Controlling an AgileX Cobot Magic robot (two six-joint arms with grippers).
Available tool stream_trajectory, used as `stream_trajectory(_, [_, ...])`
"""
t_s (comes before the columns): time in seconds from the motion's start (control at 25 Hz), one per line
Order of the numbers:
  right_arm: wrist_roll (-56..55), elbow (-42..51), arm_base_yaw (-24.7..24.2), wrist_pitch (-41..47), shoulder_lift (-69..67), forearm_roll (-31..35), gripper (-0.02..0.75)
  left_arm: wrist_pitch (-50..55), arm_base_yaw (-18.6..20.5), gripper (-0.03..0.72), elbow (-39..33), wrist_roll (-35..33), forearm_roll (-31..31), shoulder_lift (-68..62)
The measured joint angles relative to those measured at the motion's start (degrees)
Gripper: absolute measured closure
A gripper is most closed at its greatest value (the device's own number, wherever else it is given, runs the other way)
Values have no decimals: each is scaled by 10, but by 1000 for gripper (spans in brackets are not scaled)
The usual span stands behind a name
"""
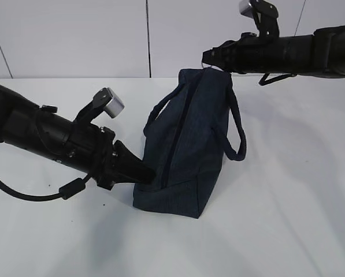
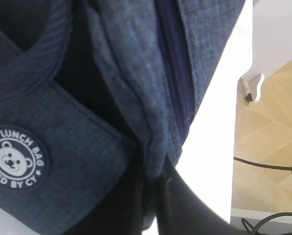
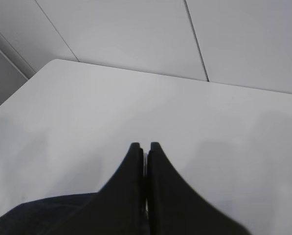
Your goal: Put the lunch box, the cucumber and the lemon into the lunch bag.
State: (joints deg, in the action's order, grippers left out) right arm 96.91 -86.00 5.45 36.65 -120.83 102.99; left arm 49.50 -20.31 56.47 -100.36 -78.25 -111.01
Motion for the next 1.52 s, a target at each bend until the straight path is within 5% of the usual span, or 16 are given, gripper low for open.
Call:
stream_trajectory(0.36, [-5, -1, -2, 23, -2, 0, 738, 0, -1, 673, -3, 0, -21, 0])
stream_trajectory(0.48, [-11, -1, -2, 31, -2, 0, 738, -6, -2, 575, -3, 0, -20, 0])
stream_trajectory(0.68, [-14, -1, -2, 53, -2, 0, 738, -13, 4, 270, -4, 5, -31, 0])
stream_trajectory(0.8, [-16, -1, -2, 61, -2, 0, 738, -3, 26, 182, -6, 7, -71, 2])
stream_trajectory(1.16, [-20, -1, -3, 77, -2, 0, 738, 32, 89, 158, 0, 52, -219, 68])
stream_trajectory(1.52, [-23, -1, -3, 91, -2, 0, 738, -4, 82, 180, 124, 188, -208, 71])
